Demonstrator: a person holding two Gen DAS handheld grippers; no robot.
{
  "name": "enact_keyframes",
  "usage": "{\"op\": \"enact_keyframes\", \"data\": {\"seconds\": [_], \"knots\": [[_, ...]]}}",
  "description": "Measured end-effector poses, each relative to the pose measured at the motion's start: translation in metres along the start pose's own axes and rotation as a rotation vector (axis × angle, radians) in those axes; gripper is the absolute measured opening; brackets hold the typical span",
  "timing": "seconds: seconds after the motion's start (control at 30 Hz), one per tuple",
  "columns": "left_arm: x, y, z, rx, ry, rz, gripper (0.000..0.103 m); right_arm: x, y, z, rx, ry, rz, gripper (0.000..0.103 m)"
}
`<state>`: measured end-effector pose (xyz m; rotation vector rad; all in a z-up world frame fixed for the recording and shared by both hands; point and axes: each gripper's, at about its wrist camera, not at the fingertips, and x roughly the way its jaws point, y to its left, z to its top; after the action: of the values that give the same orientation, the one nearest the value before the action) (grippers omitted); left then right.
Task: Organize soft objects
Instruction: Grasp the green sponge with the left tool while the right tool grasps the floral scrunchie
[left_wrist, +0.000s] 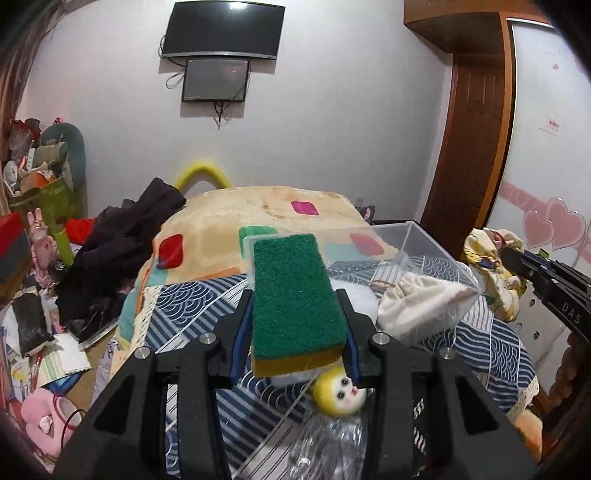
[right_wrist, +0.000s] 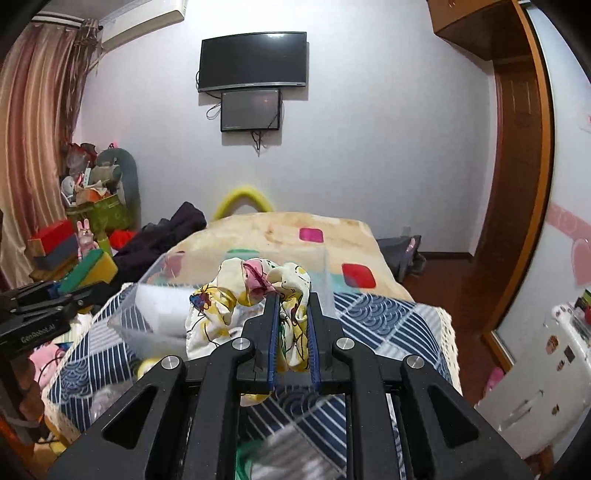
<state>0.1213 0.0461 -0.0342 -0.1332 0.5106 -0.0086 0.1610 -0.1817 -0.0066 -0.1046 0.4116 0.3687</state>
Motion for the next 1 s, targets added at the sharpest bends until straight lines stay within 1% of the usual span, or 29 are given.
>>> {"op": "enact_keyframes", "data": {"seconds": [0.13, 0.27, 0.47, 0.73, 0.83, 0.87, 0.9, 0.93, 1.0], "knots": [[0.02, -0.008, 0.006, 0.023, 0.027, -0.012, 0.041, 0.011, 0.005, 0.002, -0.003, 0.003, 0.008, 0.012], [0.04, -0.02, 0.003, 0.063, 0.064, -0.006, 0.041, 0.023, 0.007, 0.002, -0.005, 0.025, 0.013, 0.012], [0.063, -0.023, 0.003, 0.077, 0.099, 0.0, 0.041, 0.041, 0.009, 0.003, -0.015, 0.062, 0.011, 0.012], [0.088, -0.023, 0.002, 0.08, 0.154, -0.01, 0.041, 0.07, 0.025, 0.002, -0.071, 0.148, 0.027, 0.012], [0.095, -0.024, 0.001, 0.082, 0.18, -0.012, 0.044, 0.078, 0.028, -0.004, -0.093, 0.185, 0.028, 0.013], [0.097, -0.024, 0.0, 0.079, 0.188, -0.014, 0.046, 0.079, 0.028, -0.006, -0.097, 0.192, 0.029, 0.016], [0.097, -0.023, -0.001, 0.073, 0.196, -0.018, 0.053, 0.079, 0.029, -0.008, -0.103, 0.2, 0.031, 0.019], [0.097, -0.022, -0.002, 0.065, 0.201, -0.024, 0.056, 0.078, 0.028, -0.009, -0.107, 0.204, 0.031, 0.021], [0.093, -0.02, -0.002, 0.053, 0.191, -0.028, 0.065, 0.076, 0.025, -0.009, -0.11, 0.211, 0.037, 0.035]]}}
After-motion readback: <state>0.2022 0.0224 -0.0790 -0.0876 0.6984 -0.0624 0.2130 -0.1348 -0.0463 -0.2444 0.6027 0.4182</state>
